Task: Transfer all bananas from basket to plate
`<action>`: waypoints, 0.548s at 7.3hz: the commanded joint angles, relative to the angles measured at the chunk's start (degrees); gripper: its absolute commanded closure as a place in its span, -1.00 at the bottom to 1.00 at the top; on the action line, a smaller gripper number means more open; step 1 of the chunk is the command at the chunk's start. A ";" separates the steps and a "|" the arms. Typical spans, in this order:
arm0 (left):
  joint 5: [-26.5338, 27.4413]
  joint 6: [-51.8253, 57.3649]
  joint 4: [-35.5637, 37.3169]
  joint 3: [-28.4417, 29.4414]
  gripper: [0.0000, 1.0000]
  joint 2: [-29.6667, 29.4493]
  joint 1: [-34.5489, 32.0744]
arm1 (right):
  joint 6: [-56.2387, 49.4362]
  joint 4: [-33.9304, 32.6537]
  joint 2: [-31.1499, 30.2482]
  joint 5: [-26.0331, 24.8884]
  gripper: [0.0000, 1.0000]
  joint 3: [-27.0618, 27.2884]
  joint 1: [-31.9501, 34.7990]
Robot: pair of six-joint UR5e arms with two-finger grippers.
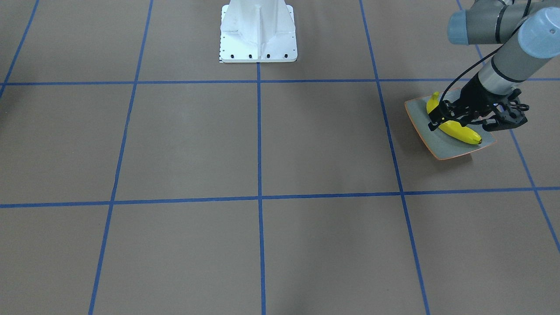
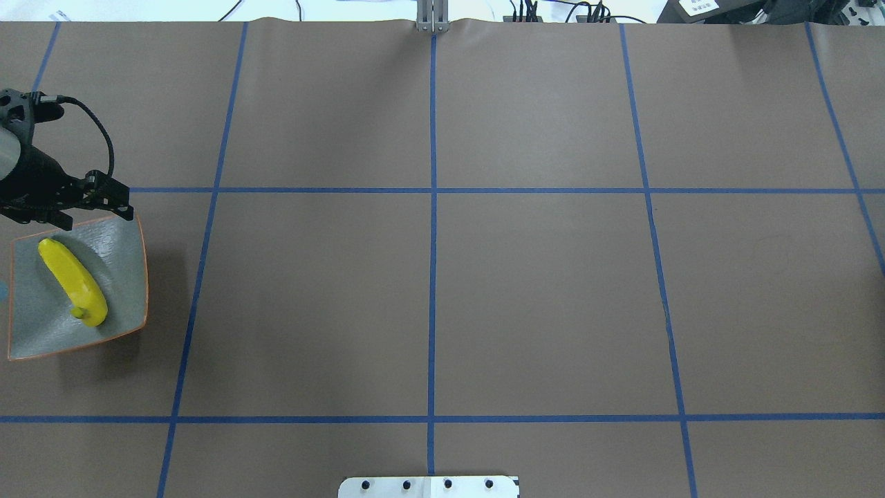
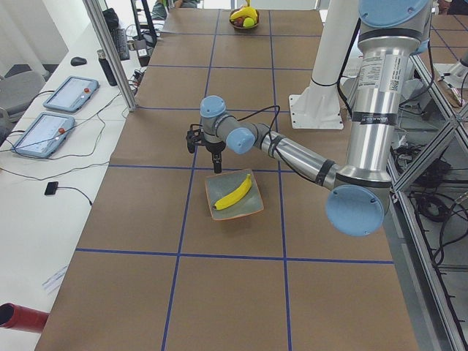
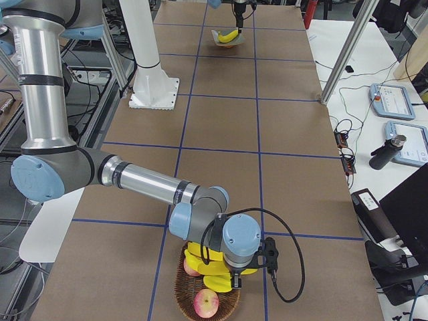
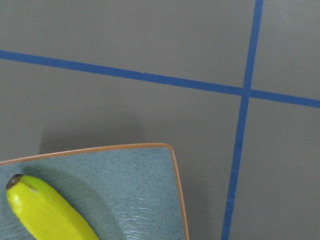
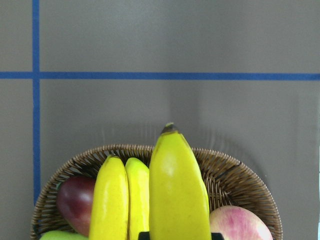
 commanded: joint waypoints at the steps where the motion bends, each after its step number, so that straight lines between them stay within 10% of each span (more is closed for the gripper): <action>1: -0.03 -0.76 0.00 0.31 -0.99 -0.67 0.02 | -0.06 0.07 0.73 0.01 1.00 1.24 -2.32; 4: -0.12 -0.93 0.00 0.40 -0.99 -1.19 0.02 | 0.28 -0.01 0.82 0.70 1.00 4.64 -2.95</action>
